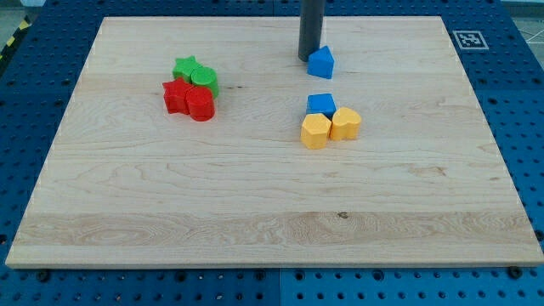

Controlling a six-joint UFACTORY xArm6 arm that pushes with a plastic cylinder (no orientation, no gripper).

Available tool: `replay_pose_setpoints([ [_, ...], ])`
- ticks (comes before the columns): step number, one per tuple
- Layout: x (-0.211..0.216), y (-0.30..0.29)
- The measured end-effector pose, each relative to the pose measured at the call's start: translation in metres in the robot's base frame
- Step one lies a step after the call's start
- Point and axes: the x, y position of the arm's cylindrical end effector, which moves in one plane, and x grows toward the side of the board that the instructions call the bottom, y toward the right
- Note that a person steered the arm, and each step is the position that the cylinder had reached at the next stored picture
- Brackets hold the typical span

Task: Slide the blue triangle towards the group of the blocks

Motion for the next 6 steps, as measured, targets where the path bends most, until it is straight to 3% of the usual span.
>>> replay_pose_setpoints([
  [2, 0.001, 0.041],
  [4, 0.013, 0.018],
  [6, 0.023, 0.032],
])
